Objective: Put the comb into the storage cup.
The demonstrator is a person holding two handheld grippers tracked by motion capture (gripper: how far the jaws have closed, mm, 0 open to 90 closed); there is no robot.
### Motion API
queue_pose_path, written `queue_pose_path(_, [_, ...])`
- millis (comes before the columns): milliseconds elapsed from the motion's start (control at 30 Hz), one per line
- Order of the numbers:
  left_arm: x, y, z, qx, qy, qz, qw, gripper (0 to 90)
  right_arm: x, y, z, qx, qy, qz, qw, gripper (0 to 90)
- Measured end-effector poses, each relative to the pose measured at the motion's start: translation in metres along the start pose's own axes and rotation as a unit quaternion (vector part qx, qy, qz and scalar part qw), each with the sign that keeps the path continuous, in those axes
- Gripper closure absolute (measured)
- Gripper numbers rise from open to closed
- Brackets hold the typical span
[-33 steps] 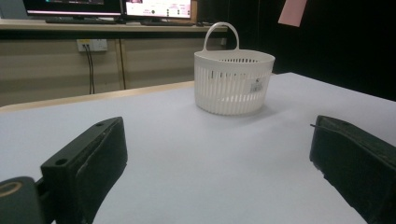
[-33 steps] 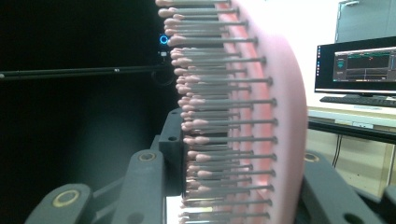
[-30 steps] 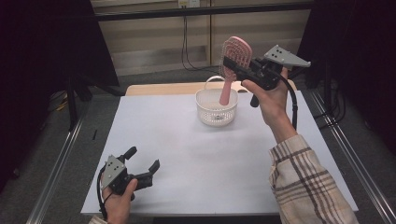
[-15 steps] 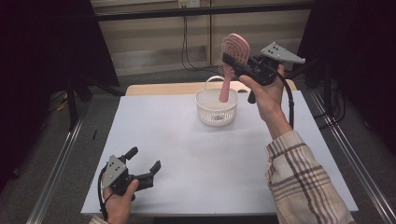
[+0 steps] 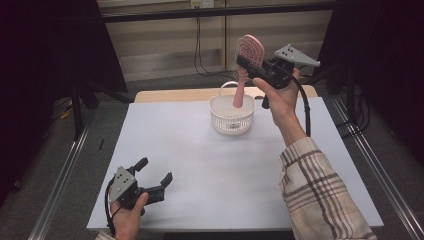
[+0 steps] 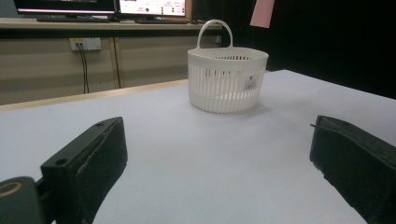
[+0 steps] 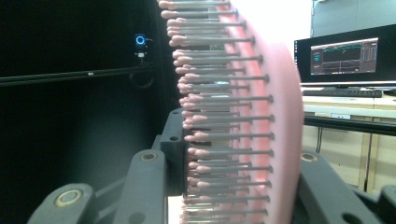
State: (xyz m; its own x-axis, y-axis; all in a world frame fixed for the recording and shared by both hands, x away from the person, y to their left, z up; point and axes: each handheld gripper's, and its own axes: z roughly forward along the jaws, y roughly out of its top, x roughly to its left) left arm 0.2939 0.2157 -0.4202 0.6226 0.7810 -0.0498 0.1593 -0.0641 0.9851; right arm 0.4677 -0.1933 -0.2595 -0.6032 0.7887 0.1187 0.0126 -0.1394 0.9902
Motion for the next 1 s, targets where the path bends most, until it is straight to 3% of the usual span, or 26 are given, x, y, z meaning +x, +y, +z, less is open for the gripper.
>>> queue_pose_path(133, [0.000,0.000,0.001,0.001,0.000,0.000,1.0000,4.2,-0.003,-0.002,0.002,0.000,-0.002,-0.001,1.0000,63.1])
queue_pose_path(200, [0.000,0.000,0.001,0.000,0.000,-0.010,0.9999,4.1,-0.004,-0.004,0.003,0.001,0.000,0.001,1.0000,63.1])
queue_pose_path(1000, [0.001,-0.001,0.001,0.002,0.000,-0.001,1.0000,4.1,-0.017,-0.029,0.011,0.015,-0.006,0.012,0.9998,63.0])
